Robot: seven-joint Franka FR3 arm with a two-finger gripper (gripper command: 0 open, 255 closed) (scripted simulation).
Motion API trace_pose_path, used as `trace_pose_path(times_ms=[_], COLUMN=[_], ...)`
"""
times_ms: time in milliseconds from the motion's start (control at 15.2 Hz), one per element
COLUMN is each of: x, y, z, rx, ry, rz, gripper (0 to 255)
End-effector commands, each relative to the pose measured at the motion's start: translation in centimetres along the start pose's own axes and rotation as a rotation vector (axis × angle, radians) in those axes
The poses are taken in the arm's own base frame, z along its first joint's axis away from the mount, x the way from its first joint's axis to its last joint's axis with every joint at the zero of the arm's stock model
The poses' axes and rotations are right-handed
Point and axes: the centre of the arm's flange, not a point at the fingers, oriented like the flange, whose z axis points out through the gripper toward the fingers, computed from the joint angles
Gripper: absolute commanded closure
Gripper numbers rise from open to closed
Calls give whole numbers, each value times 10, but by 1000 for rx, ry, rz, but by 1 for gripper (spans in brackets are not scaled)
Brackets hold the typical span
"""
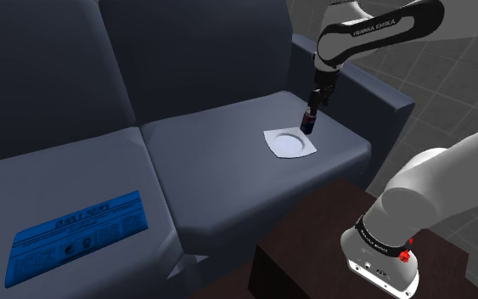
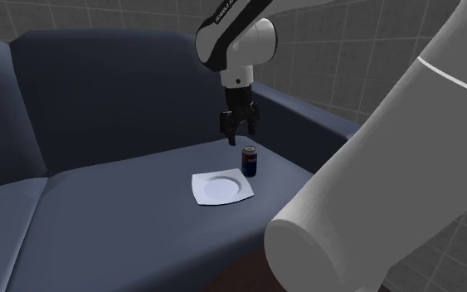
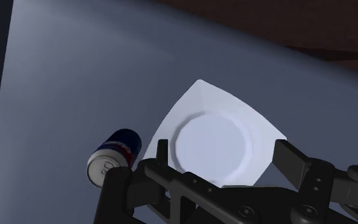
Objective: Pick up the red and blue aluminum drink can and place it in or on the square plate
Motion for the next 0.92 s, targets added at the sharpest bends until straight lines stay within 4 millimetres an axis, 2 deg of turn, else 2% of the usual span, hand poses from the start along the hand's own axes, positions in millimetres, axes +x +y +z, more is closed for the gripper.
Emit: trace_pose_path(times_ms=[0,726,858], x=[9,65,67], y=[21,135,137], z=[17,92,99], rx=[7,54,55], ry=[11,68,69], rz=[-2,-8,-9], gripper=[0,0,0])
